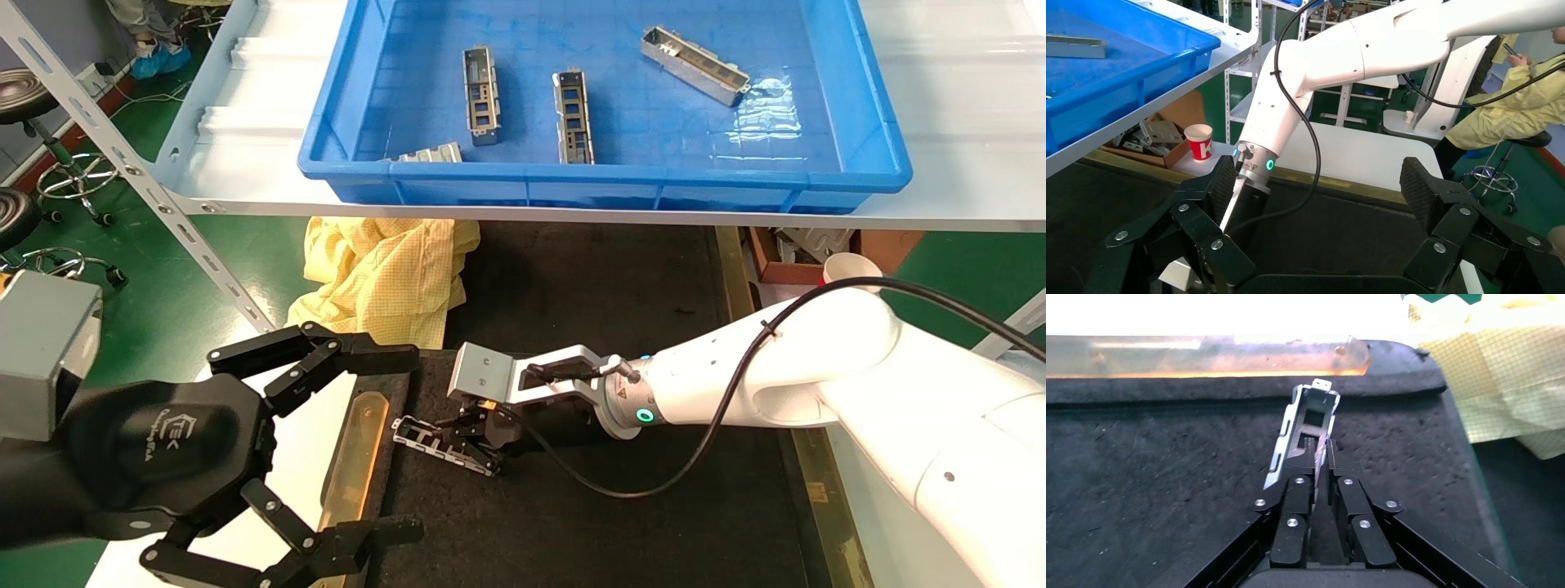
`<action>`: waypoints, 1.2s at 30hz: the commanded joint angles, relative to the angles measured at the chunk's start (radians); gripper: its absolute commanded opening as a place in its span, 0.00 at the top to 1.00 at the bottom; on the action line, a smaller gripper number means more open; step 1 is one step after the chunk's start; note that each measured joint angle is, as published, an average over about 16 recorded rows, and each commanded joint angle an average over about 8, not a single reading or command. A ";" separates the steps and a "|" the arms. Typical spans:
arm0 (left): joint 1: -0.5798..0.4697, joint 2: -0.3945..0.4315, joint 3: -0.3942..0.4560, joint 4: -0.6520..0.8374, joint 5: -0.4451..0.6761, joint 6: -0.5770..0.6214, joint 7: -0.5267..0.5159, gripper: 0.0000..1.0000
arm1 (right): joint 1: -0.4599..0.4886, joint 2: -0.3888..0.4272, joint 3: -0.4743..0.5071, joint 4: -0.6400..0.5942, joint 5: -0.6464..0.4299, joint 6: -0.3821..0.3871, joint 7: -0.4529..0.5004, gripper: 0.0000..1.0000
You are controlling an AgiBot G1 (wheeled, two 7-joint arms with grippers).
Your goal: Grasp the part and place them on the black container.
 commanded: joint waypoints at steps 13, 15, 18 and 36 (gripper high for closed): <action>0.000 0.000 0.000 0.000 0.000 0.000 0.000 0.00 | 0.055 0.013 -0.020 -0.045 0.062 -0.083 -0.048 0.00; 0.000 0.000 0.000 0.000 0.000 0.000 0.000 0.00 | 0.067 0.021 -0.016 -0.065 0.077 -0.127 -0.058 0.00; 0.000 0.000 0.000 0.000 0.000 0.000 0.000 0.00 | 0.078 0.039 -0.004 -0.102 0.107 -0.208 -0.074 0.00; 0.000 0.000 0.000 0.000 -0.001 0.000 0.000 0.00 | 0.070 0.091 0.046 -0.138 0.173 -0.338 -0.083 0.00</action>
